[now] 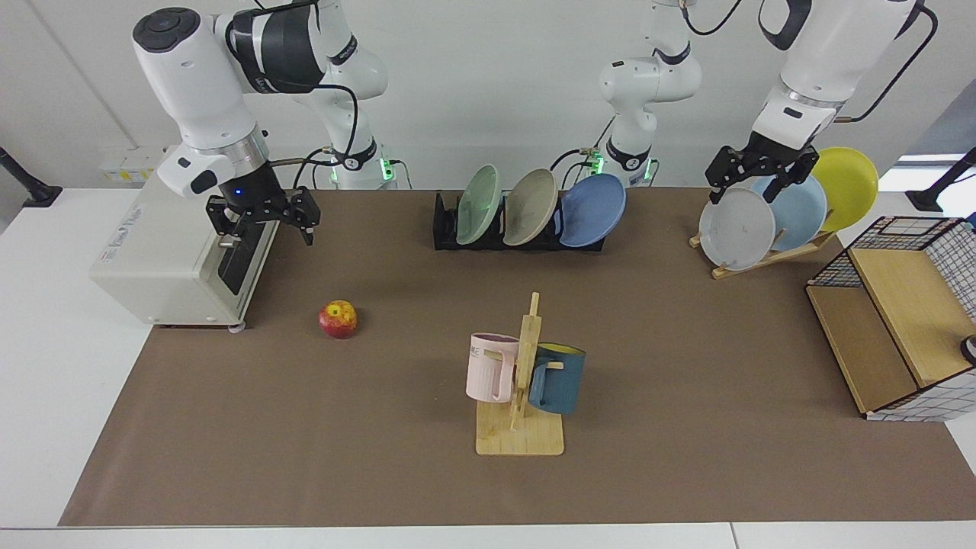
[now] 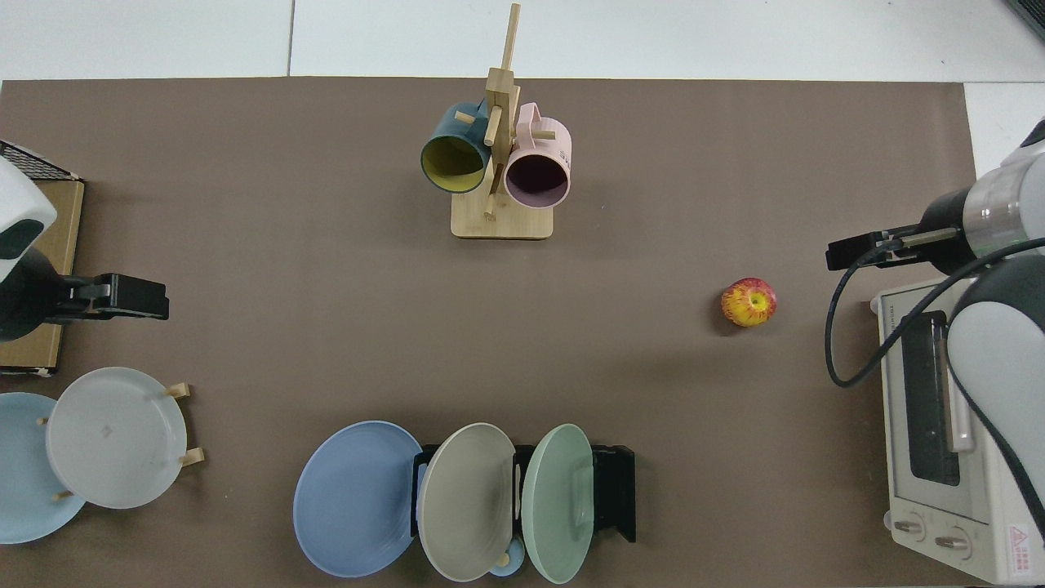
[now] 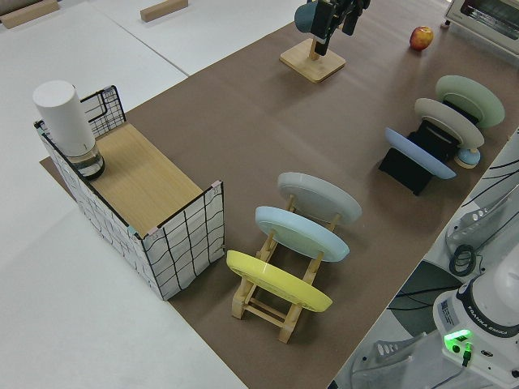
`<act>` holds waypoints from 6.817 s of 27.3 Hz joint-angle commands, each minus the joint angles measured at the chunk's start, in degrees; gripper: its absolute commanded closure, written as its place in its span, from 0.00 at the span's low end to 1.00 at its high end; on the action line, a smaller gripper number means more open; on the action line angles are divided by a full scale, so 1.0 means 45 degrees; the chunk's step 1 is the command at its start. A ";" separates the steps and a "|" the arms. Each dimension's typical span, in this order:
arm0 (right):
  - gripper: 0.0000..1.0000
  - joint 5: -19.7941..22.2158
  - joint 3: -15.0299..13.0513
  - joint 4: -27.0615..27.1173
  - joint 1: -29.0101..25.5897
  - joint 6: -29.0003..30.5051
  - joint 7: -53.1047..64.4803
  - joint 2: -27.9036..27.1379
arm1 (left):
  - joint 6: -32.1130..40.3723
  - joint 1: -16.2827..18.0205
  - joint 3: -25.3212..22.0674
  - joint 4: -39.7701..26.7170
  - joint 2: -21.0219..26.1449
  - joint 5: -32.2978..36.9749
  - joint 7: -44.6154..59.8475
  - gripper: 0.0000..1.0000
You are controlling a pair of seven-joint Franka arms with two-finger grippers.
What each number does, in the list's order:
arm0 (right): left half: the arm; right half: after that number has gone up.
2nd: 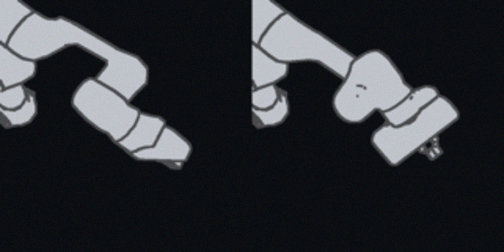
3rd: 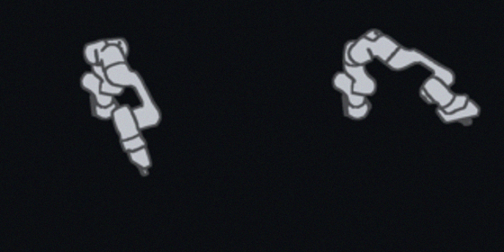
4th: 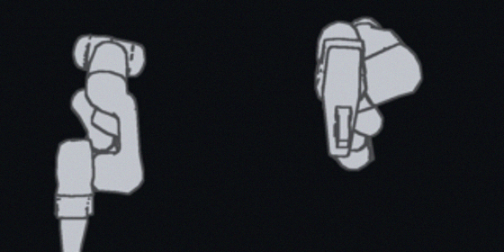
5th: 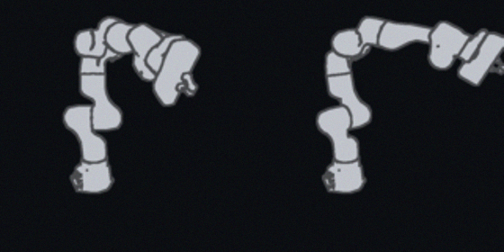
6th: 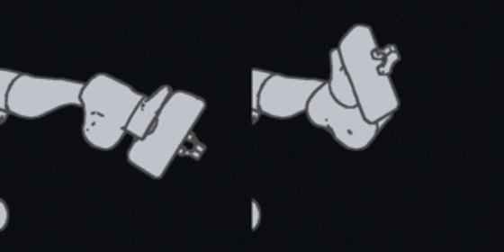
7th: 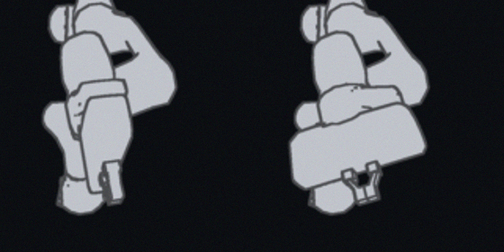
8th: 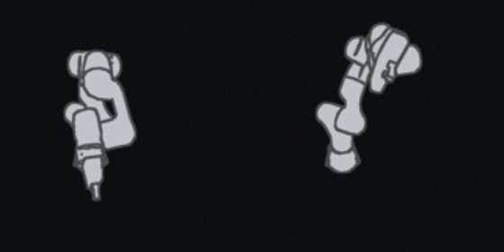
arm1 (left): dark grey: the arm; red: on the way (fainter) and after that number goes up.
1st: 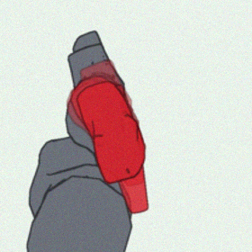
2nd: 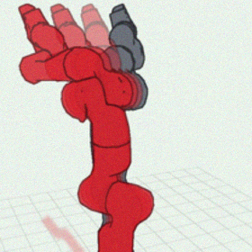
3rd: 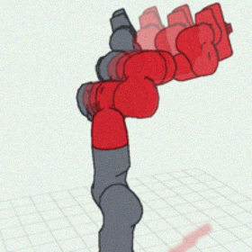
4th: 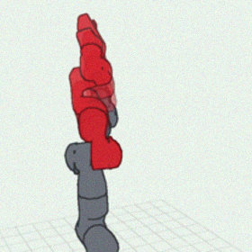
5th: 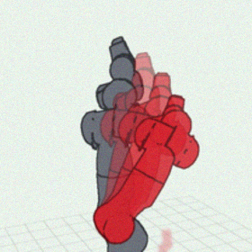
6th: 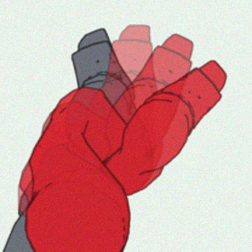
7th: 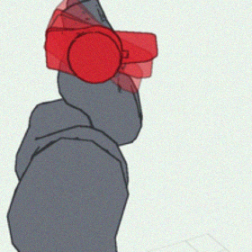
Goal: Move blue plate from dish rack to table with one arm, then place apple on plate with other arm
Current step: 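Move the left gripper down toward the blue plate in the dish rack, then grasp the rim of the blue plate with the left gripper, then lift the blue plate with the left gripper while the right gripper grasps the apple, then carry the blue plate with the left gripper and lower it onto the table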
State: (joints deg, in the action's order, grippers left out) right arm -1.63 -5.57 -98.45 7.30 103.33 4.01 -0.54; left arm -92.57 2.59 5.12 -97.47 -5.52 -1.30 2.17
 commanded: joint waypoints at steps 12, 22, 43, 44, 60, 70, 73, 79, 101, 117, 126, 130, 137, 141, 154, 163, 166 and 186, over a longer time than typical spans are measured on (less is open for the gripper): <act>0.00 -0.0047 0.0143 -0.0016 -0.0197 -0.0091 -0.0148 0.0021 | -0.0209 0.0126 0.0093 -0.0488 -0.0238 -0.0083 -0.0229 0.00; 0.00 -0.0047 0.0143 -0.0016 -0.0197 -0.0091 -0.0148 0.0021 | -0.0248 -0.0127 0.0753 -0.1891 -0.1251 0.1240 0.0373 0.00; 0.00 -0.0047 0.0124 -0.0016 -0.0217 -0.0091 -0.0148 0.0021 | -0.3177 -0.0713 0.6398 -1.0369 -0.7797 0.2593 0.7853 0.00; 0.00 -0.0047 0.0124 -0.0016 -0.0216 -0.0091 -0.0148 0.0021 | -0.3255 -0.0733 0.6498 -1.0487 -0.7797 0.2593 0.8109 0.00; 0.00 -0.0086 0.0163 -0.0016 -0.0060 -0.0032 -0.0284 0.0021 | -0.4799 -0.0381 0.6499 -1.1563 -0.6821 0.1091 0.8346 0.00; 0.00 -0.0027 0.0202 -0.0133 0.0604 0.0456 -0.0382 0.0022 | -0.5307 -0.0323 0.7103 -1.1699 -0.6430 0.1225 0.8306 0.00; 0.00 -0.0047 0.0202 -0.0133 0.0546 0.0417 -0.0577 -0.0018 | -0.5385 0.0125 0.7533 -1.1699 -0.6430 0.1440 0.8306 0.00; 0.00 -0.0066 0.0202 -0.0114 0.0467 0.0281 -0.0812 -0.0076 | -0.5405 0.0478 0.7846 -1.1699 -0.6430 0.1615 0.8306 0.00; 0.00 -0.0047 0.0222 -0.1089 0.0604 0.2993 -0.1496 -0.1364 | -0.5444 0.0693 0.7847 -1.1699 -0.6352 0.1812 0.8346 0.30; 0.00 -0.0027 0.0202 -0.3004 0.0721 0.6061 -0.1496 -0.2829 | -0.5561 0.0713 0.7847 -1.1699 -0.6332 0.1812 0.8346 0.79; 0.00 -0.0008 0.0202 -0.3453 0.0545 0.7038 -0.1398 -0.3885 | -0.5444 0.0732 0.7982 -1.1602 -0.6352 0.1948 0.8384 1.00; 0.00 -0.0008 0.0202 -0.3902 0.0565 0.7077 -0.1457 -0.3924 | -0.5191 0.0713 0.8313 -1.1388 -0.6390 0.1948 0.8755 1.00; 0.29 0.0012 0.0183 -0.4117 0.0545 0.6980 -0.1340 -0.3924 | -0.2652 0.0752 0.9545 -0.9805 -0.6546 0.3100 0.9713 1.00; 0.81 0.0051 0.0183 -0.4118 0.0526 0.6396 -0.0969 -0.3827 | -0.1716 0.0791 0.9858 -0.9279 -0.6606 0.3782 0.9752 1.00; 1.00 0.0148 0.0144 -0.3103 0.0545 0.4579 -0.0929 -0.2207 | 0.0534 0.3091 0.9233 -0.5529 -0.6254 0.4000 0.7741 1.00; 1.00 0.0207 0.0085 -0.1716 0.0526 0.2215 -0.0910 -0.1113 | -0.1496 0.3467 0.6481 -0.3304 -0.2587 0.2634 0.7212 1.00; 1.00 0.0226 0.0066 -0.1735 0.0545 0.2000 -0.0929 -0.0527 | -0.2762 0.3661 0.6148 -0.3066 -0.1802 0.1250 0.7096 1.00; 1.00 0.0246 0.0104 -0.1950 0.0428 0.1863 -0.0871 -0.0311 | -1.1767 0.1555 0.6127 -0.7380 0.0053 -0.2563 0.7407 1.00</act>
State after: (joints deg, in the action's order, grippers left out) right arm -1.00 -5.49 -106.60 10.23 111.94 -1.45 -2.62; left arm -136.70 13.06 32.71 -125.23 -7.18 -11.43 34.57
